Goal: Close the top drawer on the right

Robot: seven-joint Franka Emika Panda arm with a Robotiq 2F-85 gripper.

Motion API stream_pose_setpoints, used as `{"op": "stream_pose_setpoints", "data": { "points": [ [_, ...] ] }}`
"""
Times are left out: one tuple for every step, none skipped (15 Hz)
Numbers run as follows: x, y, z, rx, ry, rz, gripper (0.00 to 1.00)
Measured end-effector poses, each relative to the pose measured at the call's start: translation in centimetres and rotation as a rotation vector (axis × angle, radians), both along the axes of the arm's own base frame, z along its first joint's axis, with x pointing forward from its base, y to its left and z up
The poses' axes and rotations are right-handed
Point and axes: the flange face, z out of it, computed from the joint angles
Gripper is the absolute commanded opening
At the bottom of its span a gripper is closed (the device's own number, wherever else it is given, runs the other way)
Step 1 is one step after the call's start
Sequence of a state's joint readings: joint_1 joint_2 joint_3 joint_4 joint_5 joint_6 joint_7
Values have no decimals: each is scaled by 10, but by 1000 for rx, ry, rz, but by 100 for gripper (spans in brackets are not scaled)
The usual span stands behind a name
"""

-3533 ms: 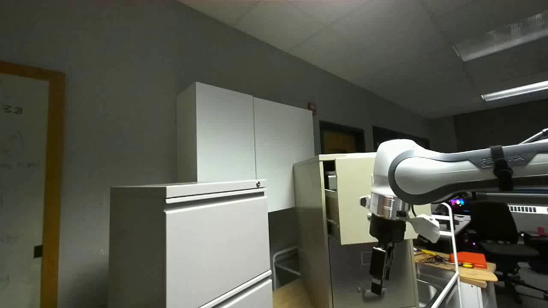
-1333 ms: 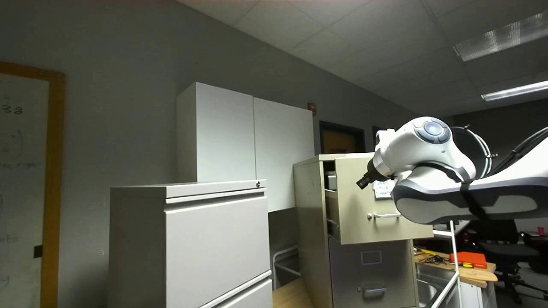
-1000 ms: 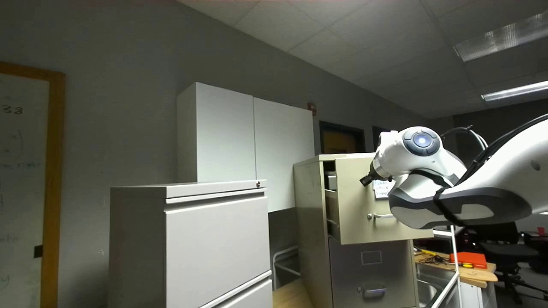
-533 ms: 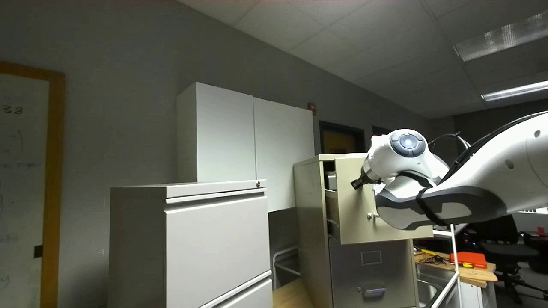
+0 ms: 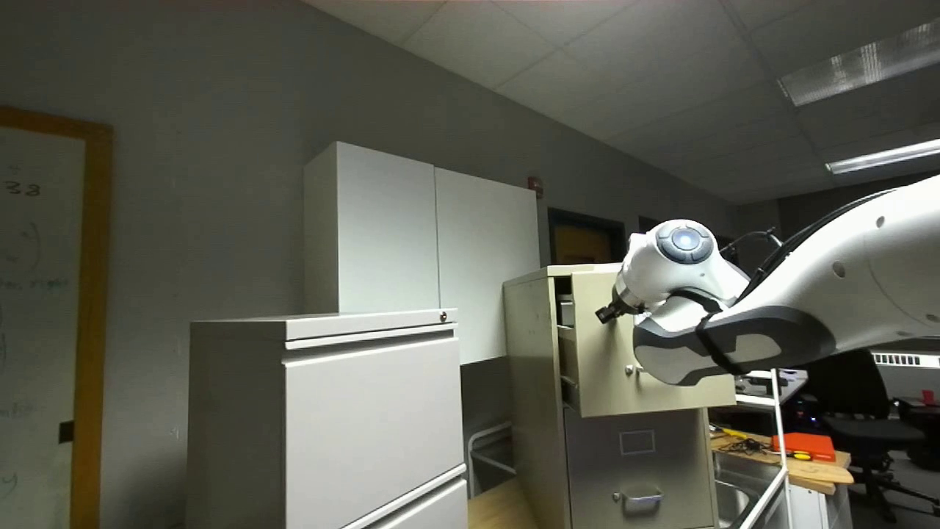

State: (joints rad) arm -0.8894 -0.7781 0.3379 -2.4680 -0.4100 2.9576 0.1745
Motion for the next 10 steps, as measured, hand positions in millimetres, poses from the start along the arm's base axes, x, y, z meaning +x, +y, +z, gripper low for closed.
{"op": "stream_pose_setpoints", "data": {
  "points": [
    [6,-4,0,3,0,1,0],
    [12,-10,0,6,1,4,0],
    [19,-15,-1,10,3,7,0],
    [26,-20,-2,15,4,12,0],
    [32,-25,-4,20,6,16,0],
    [39,-31,-5,30,5,21,0],
    [45,-35,-6,41,3,27,0],
    [50,-40,-6,51,1,32,0],
    [54,-44,-6,58,0,35,0],
    [58,-47,-6,65,-2,38,0]
  ]
}}
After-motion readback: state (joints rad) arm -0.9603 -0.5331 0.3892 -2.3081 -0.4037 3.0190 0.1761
